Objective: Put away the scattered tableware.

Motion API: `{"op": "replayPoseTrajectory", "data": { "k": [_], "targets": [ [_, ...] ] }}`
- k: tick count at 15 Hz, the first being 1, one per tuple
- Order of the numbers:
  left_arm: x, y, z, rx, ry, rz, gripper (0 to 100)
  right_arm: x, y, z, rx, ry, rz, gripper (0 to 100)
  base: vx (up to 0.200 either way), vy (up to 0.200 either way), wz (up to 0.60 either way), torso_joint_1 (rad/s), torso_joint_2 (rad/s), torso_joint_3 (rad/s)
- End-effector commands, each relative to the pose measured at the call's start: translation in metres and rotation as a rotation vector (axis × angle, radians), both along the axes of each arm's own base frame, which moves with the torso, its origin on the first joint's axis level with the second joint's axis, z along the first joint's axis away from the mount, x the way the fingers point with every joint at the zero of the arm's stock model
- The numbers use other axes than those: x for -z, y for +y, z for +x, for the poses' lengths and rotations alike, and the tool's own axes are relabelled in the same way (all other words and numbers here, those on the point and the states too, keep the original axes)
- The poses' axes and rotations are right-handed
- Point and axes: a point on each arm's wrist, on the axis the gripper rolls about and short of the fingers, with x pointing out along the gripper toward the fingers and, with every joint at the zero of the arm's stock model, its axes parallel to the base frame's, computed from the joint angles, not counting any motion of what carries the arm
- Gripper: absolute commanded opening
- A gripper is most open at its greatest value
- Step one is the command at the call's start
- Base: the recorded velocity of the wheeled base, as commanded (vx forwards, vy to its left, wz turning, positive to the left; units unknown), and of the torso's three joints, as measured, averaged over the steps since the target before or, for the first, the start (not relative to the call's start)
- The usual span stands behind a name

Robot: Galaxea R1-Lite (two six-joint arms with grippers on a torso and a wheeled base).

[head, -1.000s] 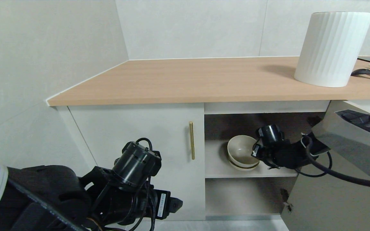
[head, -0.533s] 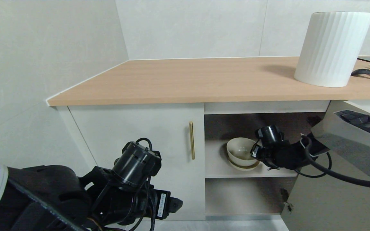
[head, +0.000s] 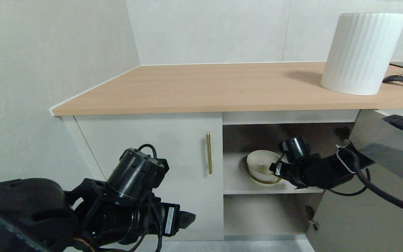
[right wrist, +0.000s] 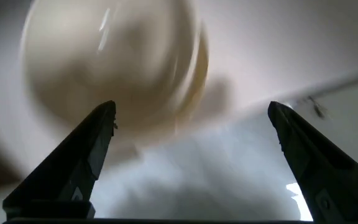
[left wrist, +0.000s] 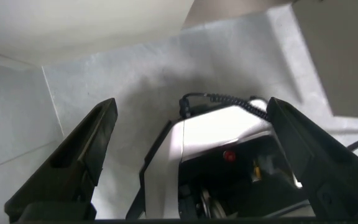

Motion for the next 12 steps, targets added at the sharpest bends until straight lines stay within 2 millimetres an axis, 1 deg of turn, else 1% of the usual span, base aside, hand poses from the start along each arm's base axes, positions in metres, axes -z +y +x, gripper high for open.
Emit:
{"op": "replayPoseTrajectory", "data": {
  "k": [1, 2, 3, 4, 5, 6, 7, 9, 10, 11, 12],
  "targets": [
    [-0.028, 0.014, -0.013, -0.01, -0.076, -0.057, 100, -0.033, 0.014, -0.051, -0.133, -0.004, -0.042, 100, 0.0, 0.0, 0.0, 0.0, 0.0, 0.0],
    [-0.046, 0.027, -0.024, -0.02, -0.123, -0.092, 100, -0.042, 0.014, -0.085, -0.198, 0.012, -0.068, 100, 0.0, 0.0, 0.0, 0.0, 0.0, 0.0],
    [-0.054, 0.033, -0.03, -0.025, -0.145, -0.11, 100, -0.052, 0.008, -0.103, -0.21, 0.002, -0.066, 100, 0.0, 0.0, 0.0, 0.0, 0.0, 0.0],
    [-0.064, 0.04, -0.037, -0.033, -0.178, -0.131, 100, -0.068, -0.002, -0.121, -0.229, -0.029, -0.068, 100, 0.0, 0.0, 0.0, 0.0, 0.0, 0.0],
    [-0.069, 0.045, -0.041, -0.038, -0.196, -0.142, 100, -0.076, -0.008, -0.131, -0.249, -0.038, -0.08, 100, 0.0, 0.0, 0.0, 0.0, 0.0, 0.0],
    [-0.076, 0.057, -0.052, -0.046, -0.224, -0.15, 100, -0.093, -0.021, -0.153, -0.28, -0.049, -0.103, 100, 0.0, 0.0, 0.0, 0.0, 0.0, 0.0],
    [-0.075, 0.063, -0.057, -0.049, -0.227, -0.144, 100, -0.101, -0.027, -0.165, -0.296, -0.043, -0.102, 100, 0.0, 0.0, 0.0, 0.0, 0.0, 0.0],
    [-0.064, 0.071, -0.064, -0.057, -0.212, -0.117, 100, -0.118, -0.038, -0.19, -0.337, -0.02, -0.09, 100, 0.0, 0.0, 0.0, 0.0, 0.0, 0.0],
    [-0.061, 0.076, -0.065, -0.072, -0.212, -0.106, 100, -0.126, -0.044, -0.199, -0.339, -0.023, -0.085, 100, 0.0, 0.0, 0.0, 0.0, 0.0, 0.0],
    [-0.064, 0.083, -0.067, -0.095, -0.233, -0.111, 100, -0.131, -0.05, -0.206, -0.331, -0.034, -0.08, 100, 0.0, 0.0, 0.0, 0.0, 0.0, 0.0],
    [-0.068, 0.085, -0.068, -0.098, -0.249, -0.117, 100, -0.132, -0.051, -0.208, -0.324, -0.039, -0.081, 100, 0.0, 0.0, 0.0, 0.0, 0.0, 0.0]
  ]
}}
